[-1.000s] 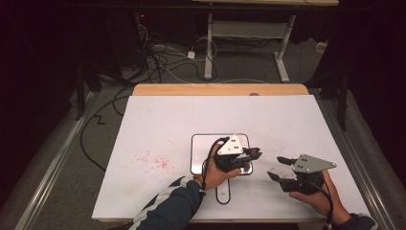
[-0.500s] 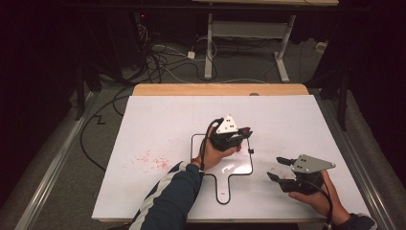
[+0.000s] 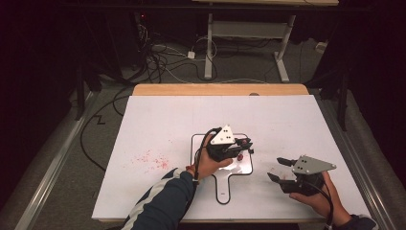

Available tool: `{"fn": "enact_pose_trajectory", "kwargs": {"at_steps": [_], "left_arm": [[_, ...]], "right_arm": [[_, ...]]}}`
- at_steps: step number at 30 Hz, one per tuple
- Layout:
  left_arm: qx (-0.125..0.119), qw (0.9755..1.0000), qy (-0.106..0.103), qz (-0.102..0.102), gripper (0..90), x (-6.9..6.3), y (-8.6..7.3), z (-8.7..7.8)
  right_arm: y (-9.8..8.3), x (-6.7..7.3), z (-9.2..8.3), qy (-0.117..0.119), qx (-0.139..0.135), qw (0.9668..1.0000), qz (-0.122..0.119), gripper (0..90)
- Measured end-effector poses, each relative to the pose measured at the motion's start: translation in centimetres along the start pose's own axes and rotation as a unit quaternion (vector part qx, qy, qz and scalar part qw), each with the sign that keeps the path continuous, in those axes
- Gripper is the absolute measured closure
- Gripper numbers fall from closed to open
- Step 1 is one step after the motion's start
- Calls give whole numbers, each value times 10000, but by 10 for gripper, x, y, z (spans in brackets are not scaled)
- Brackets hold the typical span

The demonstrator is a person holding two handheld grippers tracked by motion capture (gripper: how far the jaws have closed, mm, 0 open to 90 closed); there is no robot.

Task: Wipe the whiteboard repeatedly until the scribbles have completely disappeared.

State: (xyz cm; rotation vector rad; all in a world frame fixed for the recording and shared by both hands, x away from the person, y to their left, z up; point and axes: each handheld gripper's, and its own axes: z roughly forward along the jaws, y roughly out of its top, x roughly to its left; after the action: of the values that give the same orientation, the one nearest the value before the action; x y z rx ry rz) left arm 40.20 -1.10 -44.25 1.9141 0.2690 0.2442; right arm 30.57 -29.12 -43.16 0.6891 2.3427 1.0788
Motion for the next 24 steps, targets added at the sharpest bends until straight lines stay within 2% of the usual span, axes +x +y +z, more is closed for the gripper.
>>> {"fn": "enact_pose_trajectory", "kwargs": {"at_steps": [4, 6, 9, 13, 16, 18, 19, 20, 24], "left_arm": [[-8, 9999, 106, -55, 780, 8, 0, 1], [5, 9997, 255, 14, 780, 12, 1, 3], [53, 9984, 556, 3, 781, 25, 2, 8], [34, 9977, 673, -64, 781, 32, 2, 9], [4, 9980, 625, -109, 781, 30, 0, 7], [-13, 9990, 429, -109, 781, 23, -2, 1], [-13, 9990, 429, -109, 780, 23, -2, 1], [-51, 9993, 335, -171, 781, 21, -4, -2], [41, 9999, 95, 100, 780, 3, -5, -10]], "right_arm": [[3, 2, 2, 18, -6, 10000, -36, 387], [3, 2, 3, 28, -6, 10000, -37, 387], [3, 1, 5, 49, 6, 10000, -39, 388], [2, 0, 6, 57, 14, 10000, -50, 388], [1, -1, 4, 47, -1, 10000, -42, 388], [1, -1, 2, 28, -18, 10000, -38, 388], [1, -1, 1, 17, -33, 10000, -35, 388], [1, -1, 0, 19, -40, 10000, -27, 388], [1, 0, -2, -2, -50, 10000, -14, 388]]}}
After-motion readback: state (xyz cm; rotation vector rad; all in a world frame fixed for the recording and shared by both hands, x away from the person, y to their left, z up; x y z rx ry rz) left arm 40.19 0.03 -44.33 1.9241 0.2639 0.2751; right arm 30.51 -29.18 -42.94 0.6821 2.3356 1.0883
